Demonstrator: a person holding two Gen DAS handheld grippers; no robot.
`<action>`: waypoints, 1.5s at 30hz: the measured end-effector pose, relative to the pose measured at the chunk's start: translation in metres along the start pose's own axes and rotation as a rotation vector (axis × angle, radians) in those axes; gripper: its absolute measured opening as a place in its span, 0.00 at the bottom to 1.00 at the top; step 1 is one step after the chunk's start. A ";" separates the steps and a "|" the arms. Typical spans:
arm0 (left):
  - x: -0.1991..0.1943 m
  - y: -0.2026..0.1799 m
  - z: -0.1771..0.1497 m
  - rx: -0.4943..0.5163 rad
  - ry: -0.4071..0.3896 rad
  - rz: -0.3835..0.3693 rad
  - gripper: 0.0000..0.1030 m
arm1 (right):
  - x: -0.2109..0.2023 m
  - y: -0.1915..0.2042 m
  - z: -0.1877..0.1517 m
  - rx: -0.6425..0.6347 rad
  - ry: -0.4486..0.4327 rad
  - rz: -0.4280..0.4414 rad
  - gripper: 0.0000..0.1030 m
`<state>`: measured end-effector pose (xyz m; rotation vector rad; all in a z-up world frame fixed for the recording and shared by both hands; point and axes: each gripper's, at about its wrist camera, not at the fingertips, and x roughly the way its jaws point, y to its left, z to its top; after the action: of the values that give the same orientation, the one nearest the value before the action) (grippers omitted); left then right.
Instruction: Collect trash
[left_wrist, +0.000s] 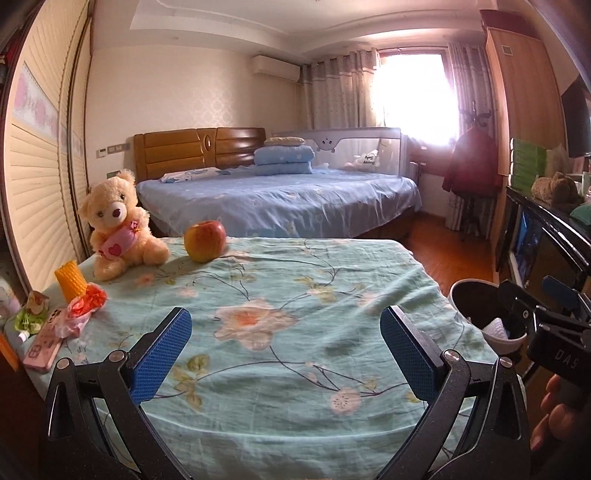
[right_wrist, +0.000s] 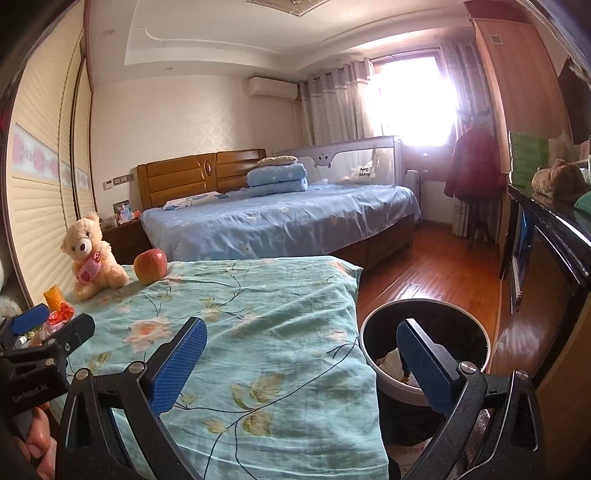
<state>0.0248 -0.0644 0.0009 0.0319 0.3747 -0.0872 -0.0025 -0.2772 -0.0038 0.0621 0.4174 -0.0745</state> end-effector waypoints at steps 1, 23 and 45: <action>-0.001 -0.001 0.000 0.000 -0.001 0.000 1.00 | 0.000 0.000 -0.001 -0.002 0.000 0.000 1.00; -0.006 -0.008 0.000 0.016 -0.010 0.011 1.00 | 0.000 0.002 -0.004 -0.003 0.012 0.014 1.00; -0.007 -0.011 -0.002 0.007 0.000 0.002 1.00 | -0.004 0.003 -0.001 -0.011 0.016 0.020 1.00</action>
<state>0.0160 -0.0744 0.0013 0.0390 0.3745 -0.0867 -0.0067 -0.2734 -0.0032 0.0560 0.4328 -0.0519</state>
